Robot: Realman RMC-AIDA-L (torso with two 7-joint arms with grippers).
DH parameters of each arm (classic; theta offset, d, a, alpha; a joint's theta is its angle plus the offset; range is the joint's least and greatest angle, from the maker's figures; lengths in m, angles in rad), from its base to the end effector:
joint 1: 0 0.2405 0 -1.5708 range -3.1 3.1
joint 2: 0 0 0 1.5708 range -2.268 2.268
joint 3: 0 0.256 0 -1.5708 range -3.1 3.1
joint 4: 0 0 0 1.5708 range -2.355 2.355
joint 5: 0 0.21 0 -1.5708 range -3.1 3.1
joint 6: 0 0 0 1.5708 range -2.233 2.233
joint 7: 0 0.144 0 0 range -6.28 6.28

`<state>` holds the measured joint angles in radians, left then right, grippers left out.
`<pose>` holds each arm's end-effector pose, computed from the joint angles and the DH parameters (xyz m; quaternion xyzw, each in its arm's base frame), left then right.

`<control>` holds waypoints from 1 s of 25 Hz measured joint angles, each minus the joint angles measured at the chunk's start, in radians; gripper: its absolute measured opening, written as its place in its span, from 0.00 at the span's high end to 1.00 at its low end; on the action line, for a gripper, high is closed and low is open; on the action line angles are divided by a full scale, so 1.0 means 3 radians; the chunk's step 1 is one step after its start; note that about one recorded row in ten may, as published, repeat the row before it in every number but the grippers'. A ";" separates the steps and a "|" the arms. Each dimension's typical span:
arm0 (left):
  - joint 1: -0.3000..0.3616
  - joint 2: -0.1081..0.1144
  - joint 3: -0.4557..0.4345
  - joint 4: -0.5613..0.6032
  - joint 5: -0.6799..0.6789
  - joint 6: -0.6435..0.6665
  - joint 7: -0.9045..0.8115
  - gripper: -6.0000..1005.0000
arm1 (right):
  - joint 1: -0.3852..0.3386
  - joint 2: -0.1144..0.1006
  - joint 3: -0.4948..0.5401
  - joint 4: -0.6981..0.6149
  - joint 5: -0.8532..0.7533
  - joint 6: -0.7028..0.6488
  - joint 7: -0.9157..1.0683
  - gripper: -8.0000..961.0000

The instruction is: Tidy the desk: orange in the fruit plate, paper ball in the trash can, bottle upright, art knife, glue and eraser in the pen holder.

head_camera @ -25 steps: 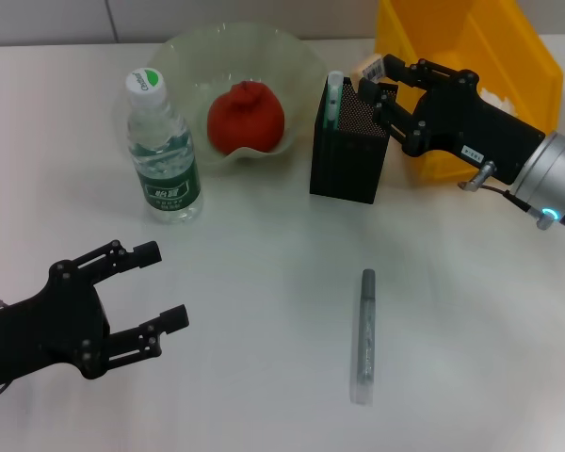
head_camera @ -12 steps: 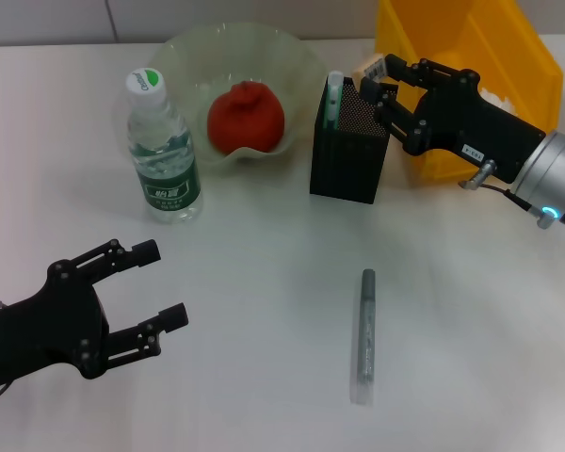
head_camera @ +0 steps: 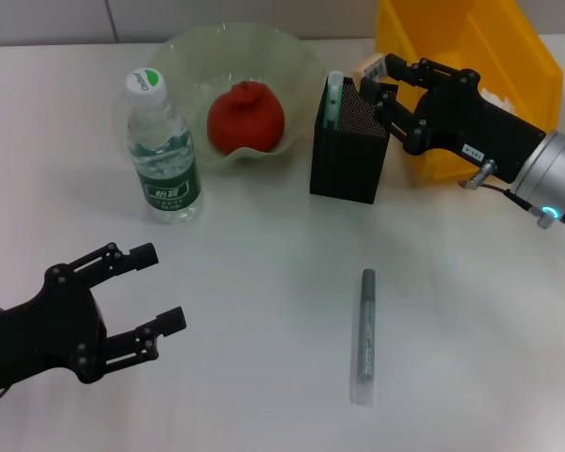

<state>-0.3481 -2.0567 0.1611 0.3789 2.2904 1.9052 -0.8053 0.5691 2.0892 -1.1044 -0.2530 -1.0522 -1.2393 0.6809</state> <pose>-0.3156 0.2180 0.0002 -0.9044 -0.1428 -0.3667 0.1649 0.2461 0.3580 -0.0423 -0.8642 0.1270 0.3493 0.3391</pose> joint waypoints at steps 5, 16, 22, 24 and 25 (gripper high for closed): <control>0.0006 0.0003 0.0000 0.0000 -0.0001 0.0006 0.0000 0.20 | -0.0002 0.0000 0.0000 0.0000 0.0000 -0.0012 -0.0005 0.60; 0.0012 0.0009 0.0000 0.0000 -0.0001 0.0049 0.0000 0.20 | -0.0008 0.0008 -0.0040 0.0059 0.0173 -0.0031 -0.0237 0.52; 0.0019 0.0009 0.0000 0.0000 -0.0001 0.0059 0.0000 0.20 | -0.0005 0.0010 -0.0041 0.0066 0.0176 -0.0031 -0.0238 0.30; 0.0024 0.0009 0.0000 0.0000 -0.0001 0.0061 0.0000 0.20 | -0.0005 0.0010 -0.0037 0.0066 0.0177 -0.0031 -0.0238 0.23; 0.0027 0.0009 0.0000 0.0000 -0.0001 0.0063 0.0000 0.20 | -0.0006 0.0010 -0.0036 0.0066 0.0178 -0.0032 -0.0237 0.19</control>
<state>-0.3400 -2.0539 0.1610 0.3789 2.2901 1.9240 -0.8053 0.5672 2.0924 -1.1151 -0.2331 -0.9989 -1.2487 0.6098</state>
